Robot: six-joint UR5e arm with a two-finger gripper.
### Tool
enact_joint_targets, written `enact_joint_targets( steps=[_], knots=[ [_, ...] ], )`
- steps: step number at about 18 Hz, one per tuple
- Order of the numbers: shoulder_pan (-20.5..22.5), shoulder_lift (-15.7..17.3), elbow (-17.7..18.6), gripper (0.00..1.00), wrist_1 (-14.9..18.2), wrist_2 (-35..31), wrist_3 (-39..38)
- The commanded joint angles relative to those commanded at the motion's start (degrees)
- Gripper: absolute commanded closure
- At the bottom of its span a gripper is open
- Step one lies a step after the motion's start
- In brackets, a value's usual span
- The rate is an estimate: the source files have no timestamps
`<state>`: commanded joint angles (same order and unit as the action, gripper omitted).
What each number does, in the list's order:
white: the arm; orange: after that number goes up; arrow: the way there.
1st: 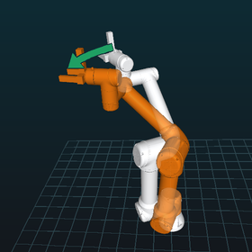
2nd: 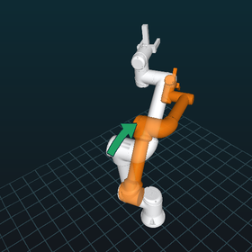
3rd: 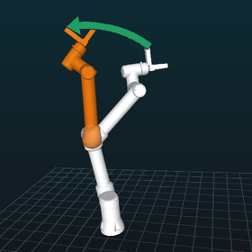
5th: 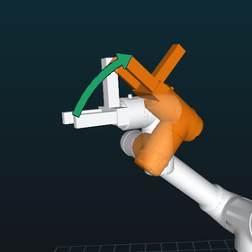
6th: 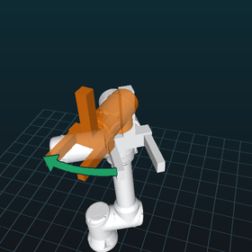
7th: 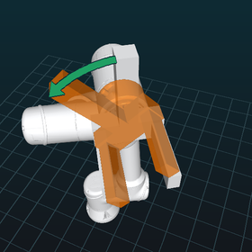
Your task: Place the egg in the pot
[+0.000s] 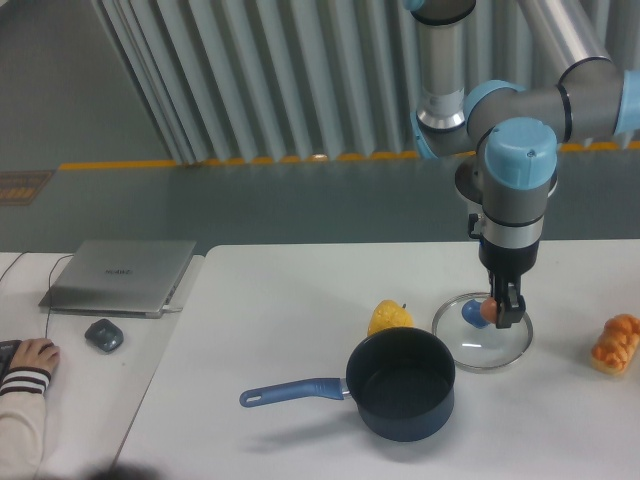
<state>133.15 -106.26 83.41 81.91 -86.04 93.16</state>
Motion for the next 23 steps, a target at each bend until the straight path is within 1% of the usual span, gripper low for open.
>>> enact_joint_targets(
  steps=[17, 21, 23],
  knots=[
    [-0.4, 0.0, 0.4, 0.77, 0.0, 0.5, -0.7],
    [-0.6, -0.1, -0.2, 0.77, -0.1, 2.0, -3.2],
    [-1.8, -0.2, -0.4, 0.77, -0.3, 2.0, -5.2]
  ],
)
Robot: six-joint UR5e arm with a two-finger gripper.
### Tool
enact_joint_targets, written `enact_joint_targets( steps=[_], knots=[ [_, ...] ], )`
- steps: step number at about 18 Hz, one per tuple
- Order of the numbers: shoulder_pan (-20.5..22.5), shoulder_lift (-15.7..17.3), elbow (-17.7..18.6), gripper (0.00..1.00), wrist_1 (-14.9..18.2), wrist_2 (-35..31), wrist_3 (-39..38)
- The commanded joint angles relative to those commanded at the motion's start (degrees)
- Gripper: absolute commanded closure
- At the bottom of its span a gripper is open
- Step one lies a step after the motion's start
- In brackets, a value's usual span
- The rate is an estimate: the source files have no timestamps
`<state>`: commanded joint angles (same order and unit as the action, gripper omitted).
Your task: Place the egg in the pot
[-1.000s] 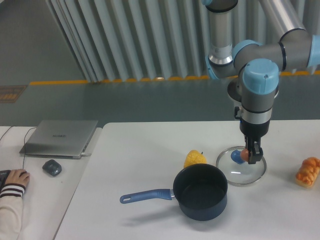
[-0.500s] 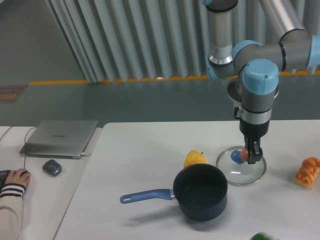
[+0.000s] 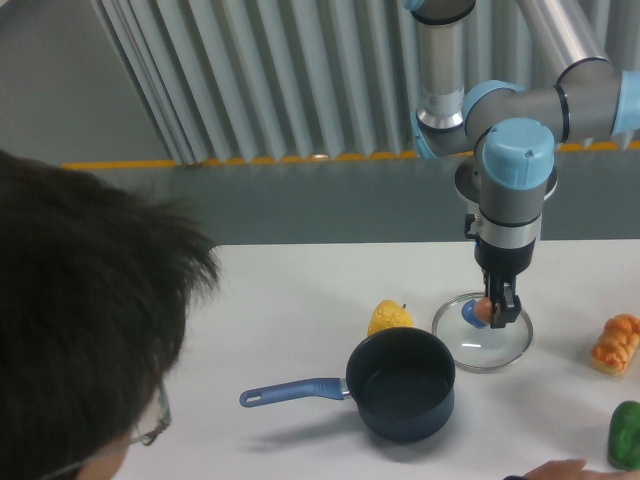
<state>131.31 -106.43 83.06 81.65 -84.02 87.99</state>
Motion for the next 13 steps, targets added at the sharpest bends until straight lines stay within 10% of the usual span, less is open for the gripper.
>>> enact_joint_targets(
  steps=[13],
  knots=[
    [-8.4, -3.3, -1.1, 0.78, -8.7, -0.3, -17.6]
  ],
)
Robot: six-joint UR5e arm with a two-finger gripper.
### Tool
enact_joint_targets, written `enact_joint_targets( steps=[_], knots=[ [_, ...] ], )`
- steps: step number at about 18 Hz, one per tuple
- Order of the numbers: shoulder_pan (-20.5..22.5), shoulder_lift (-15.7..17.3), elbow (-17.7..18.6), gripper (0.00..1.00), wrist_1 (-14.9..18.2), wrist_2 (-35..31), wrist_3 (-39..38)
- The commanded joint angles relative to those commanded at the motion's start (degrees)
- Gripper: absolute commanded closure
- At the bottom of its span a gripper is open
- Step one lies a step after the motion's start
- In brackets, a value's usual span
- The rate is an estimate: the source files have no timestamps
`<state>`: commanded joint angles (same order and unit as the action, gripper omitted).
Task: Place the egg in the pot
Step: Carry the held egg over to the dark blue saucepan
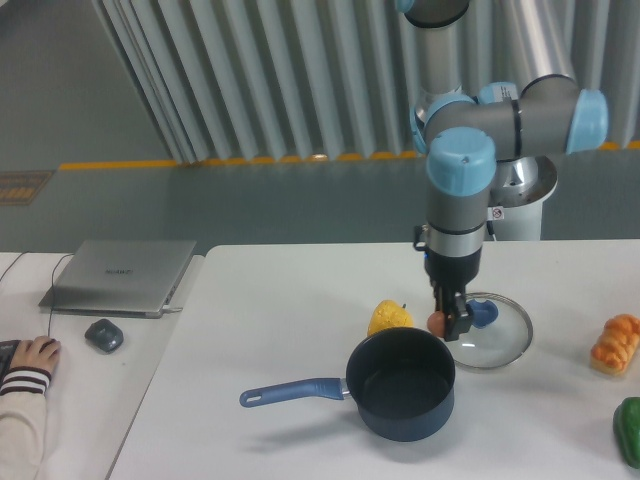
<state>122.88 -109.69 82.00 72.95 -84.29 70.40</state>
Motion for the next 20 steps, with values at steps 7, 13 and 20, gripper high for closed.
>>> enact_joint_targets(
  steps=[7, 13, 20],
  knots=[
    [-4.7, -3.1, -0.1, 0.78, -5.4, -5.6, -7.9],
    [-6.4, -4.5, 0.0, 0.78, -5.6, -10.3, -8.2],
    [-7.6, -6.0, -0.1, 0.78, -5.8, -10.9, -11.3]
  ],
)
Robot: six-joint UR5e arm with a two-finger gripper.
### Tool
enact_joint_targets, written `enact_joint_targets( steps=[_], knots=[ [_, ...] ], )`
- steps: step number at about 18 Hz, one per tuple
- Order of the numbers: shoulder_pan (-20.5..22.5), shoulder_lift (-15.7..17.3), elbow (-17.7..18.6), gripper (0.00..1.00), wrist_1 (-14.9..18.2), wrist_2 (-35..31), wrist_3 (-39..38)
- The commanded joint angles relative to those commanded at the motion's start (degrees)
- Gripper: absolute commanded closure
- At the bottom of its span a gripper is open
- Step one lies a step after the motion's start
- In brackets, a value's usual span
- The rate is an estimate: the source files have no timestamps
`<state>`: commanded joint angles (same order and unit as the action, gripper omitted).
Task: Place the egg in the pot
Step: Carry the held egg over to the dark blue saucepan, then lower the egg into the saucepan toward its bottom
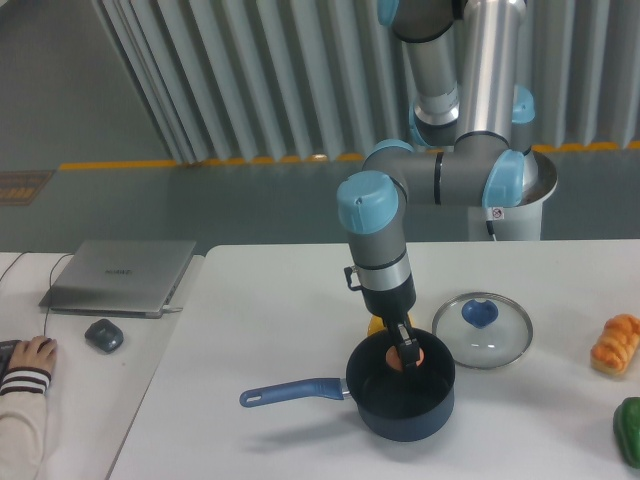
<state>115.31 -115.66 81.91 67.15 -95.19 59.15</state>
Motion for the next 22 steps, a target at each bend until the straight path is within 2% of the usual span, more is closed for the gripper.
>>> enact_joint_targets(
  steps=[13, 22],
  knots=[
    [-1.7, -2.5, 0.4, 0.78, -0.8, -2.0, -0.2],
    [-1.8, -3.2, 0.7, 0.78, -1.1, -1.9, 0.2]
  ],
)
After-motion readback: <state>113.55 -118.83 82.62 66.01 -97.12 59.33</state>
